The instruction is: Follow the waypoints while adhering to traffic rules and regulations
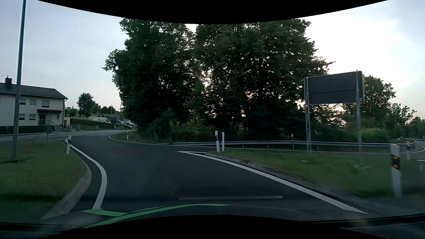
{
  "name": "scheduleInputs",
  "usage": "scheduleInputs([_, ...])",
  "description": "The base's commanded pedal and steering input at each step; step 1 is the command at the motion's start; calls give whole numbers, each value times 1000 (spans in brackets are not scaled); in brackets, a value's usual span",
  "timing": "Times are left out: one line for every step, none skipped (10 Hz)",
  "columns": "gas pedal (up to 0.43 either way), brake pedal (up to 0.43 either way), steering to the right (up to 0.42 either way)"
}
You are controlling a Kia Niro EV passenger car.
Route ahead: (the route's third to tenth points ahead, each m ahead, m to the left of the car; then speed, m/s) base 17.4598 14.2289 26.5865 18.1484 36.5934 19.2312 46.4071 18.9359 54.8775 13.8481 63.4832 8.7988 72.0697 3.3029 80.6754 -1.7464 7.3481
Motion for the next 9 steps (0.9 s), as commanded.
scheduleInputs([189, 0, -239])
scheduleInputs([189, 0, -239])
scheduleInputs([189, 0, -239])
scheduleInputs([197, 0, -239])
scheduleInputs([209, 0, -239])
scheduleInputs([209, 0, -239])
scheduleInputs([220, 0, -239])
scheduleInputs([240, 0, -239])
scheduleInputs([248, 0, -237])
